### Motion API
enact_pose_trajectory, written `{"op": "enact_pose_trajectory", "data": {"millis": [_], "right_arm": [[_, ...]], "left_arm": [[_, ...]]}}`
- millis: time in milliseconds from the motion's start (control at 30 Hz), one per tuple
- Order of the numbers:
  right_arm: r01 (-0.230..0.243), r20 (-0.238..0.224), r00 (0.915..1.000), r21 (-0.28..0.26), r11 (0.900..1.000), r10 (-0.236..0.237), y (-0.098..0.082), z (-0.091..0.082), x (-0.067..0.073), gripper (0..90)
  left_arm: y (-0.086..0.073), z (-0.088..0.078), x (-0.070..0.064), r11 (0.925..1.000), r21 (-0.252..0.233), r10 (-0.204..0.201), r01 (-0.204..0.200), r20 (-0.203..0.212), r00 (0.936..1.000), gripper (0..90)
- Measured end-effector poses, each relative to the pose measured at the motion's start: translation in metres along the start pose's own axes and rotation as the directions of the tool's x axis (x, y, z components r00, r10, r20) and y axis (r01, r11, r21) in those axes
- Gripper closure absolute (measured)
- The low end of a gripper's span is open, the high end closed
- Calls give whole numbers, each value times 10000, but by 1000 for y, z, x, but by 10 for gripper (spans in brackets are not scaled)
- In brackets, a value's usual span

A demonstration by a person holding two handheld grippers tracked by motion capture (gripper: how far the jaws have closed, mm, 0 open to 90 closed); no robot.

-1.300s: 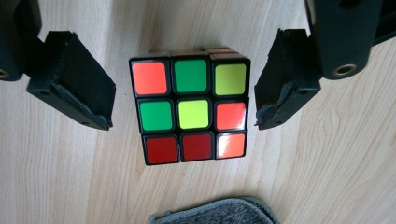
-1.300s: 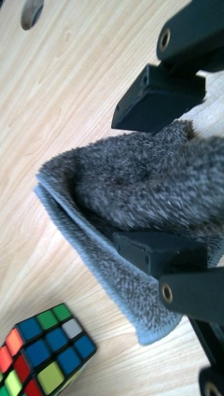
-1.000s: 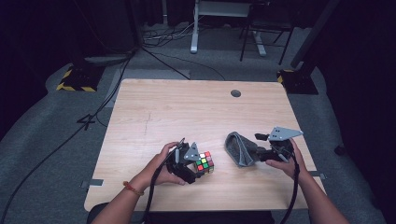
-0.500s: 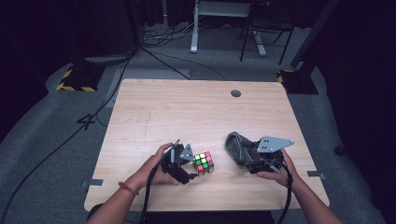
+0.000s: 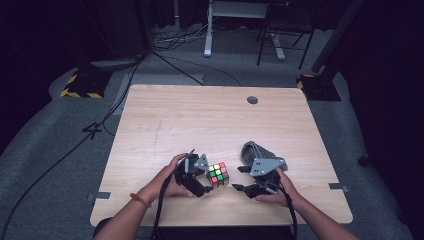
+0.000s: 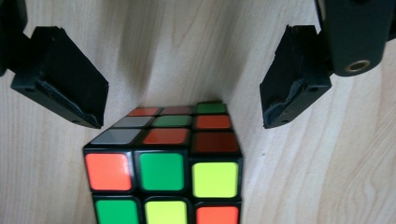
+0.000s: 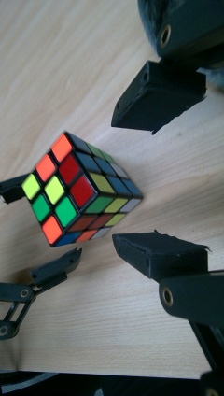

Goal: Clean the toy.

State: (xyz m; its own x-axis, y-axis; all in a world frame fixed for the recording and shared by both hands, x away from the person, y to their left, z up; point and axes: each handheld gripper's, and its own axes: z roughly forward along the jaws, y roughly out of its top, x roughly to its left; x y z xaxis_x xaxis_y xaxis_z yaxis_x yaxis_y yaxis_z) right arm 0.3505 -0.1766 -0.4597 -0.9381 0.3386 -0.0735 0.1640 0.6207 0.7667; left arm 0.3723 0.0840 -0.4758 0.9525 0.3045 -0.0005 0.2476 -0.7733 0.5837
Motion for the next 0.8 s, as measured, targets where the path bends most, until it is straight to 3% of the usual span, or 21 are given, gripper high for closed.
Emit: {"op": "enact_pose_trajectory", "data": {"millis": [267, 600, 800], "right_arm": [[319, 107, 9994, 433, 9986, -324, -3, 17, 6, 376], [315, 96, 9994, 419, 9986, -320, 0, 25, 9, 372], [331, 268, 9991, 430, 9985, -343, 2, 27, 10, 373]], "left_arm": [[2, 3, -8, 9998, 28, 191, -191, 123, 9997, 163], [2, 6, -2, 9999, -90, 54, -53, 140, 9999, 163], [4, 2, -10, 9994, -284, 221, -211, 361, 9991, 163]]}}
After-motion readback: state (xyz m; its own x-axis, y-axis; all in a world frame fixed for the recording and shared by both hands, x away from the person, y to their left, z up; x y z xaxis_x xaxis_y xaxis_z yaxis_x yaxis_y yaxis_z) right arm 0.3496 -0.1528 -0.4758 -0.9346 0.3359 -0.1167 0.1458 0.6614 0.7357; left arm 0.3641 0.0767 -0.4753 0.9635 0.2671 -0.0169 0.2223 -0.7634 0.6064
